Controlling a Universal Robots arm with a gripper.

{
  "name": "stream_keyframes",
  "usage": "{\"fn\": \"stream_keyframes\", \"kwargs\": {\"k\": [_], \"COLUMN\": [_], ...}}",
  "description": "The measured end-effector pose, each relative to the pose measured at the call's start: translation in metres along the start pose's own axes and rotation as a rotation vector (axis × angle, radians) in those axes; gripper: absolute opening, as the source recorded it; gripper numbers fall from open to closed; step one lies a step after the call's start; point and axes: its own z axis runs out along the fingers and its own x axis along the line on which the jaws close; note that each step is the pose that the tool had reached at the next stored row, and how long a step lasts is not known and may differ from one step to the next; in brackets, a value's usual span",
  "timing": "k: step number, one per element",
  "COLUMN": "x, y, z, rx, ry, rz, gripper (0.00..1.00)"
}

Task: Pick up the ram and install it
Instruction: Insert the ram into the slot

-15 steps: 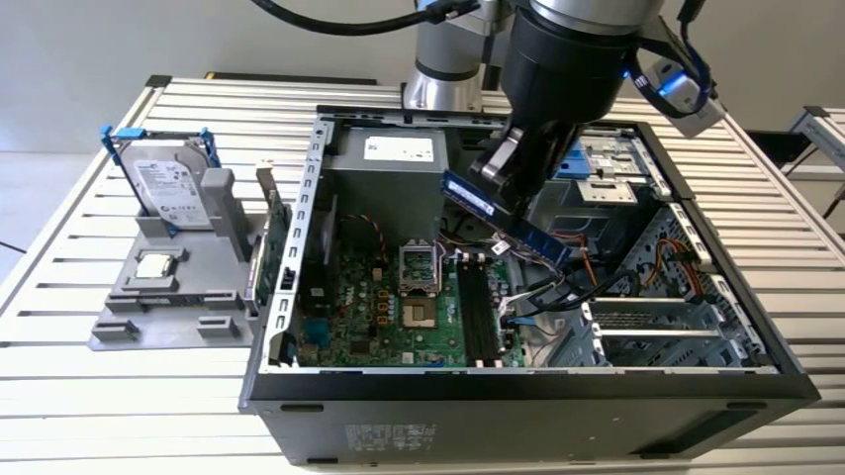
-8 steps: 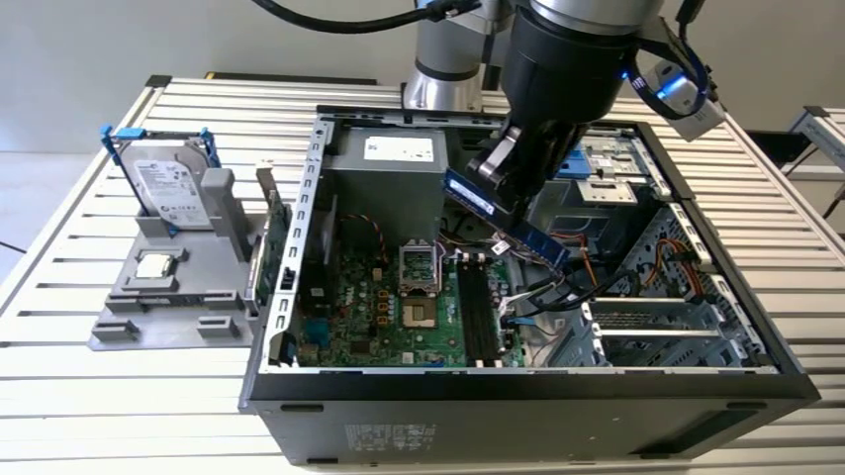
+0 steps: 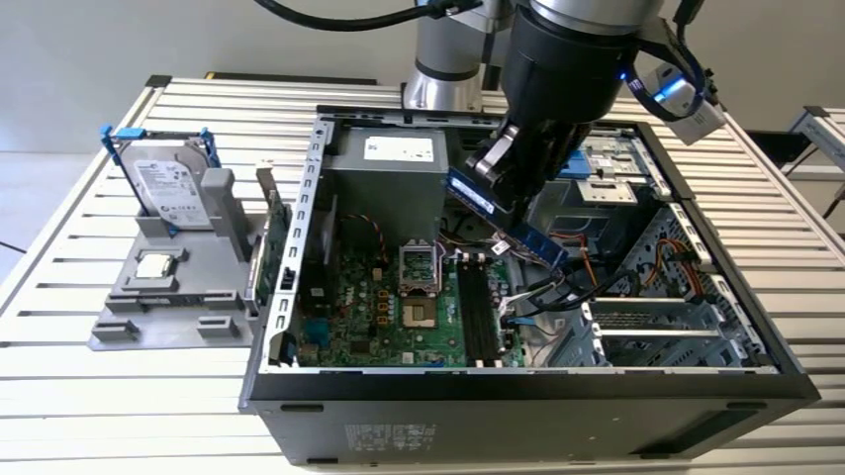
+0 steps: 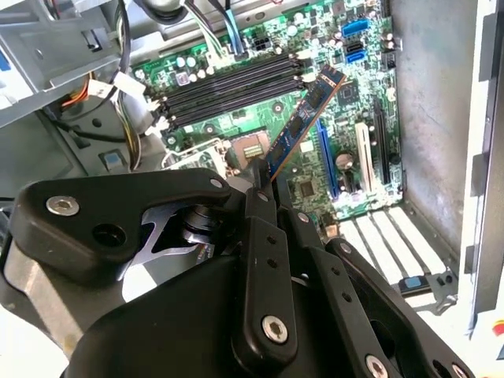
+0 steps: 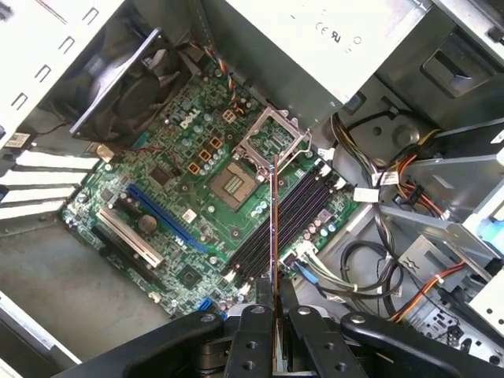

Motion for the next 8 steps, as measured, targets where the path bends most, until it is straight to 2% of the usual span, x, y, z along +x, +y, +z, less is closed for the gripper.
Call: {"fn": "stream_keyframes", "kwargs": {"k": [8], "x": [0.0], "y": [0.0], "z": [0.0], "rx": [-0.0013], "ry": [-0.0009], "rz": [0.056], "gripper": [0.0]}}
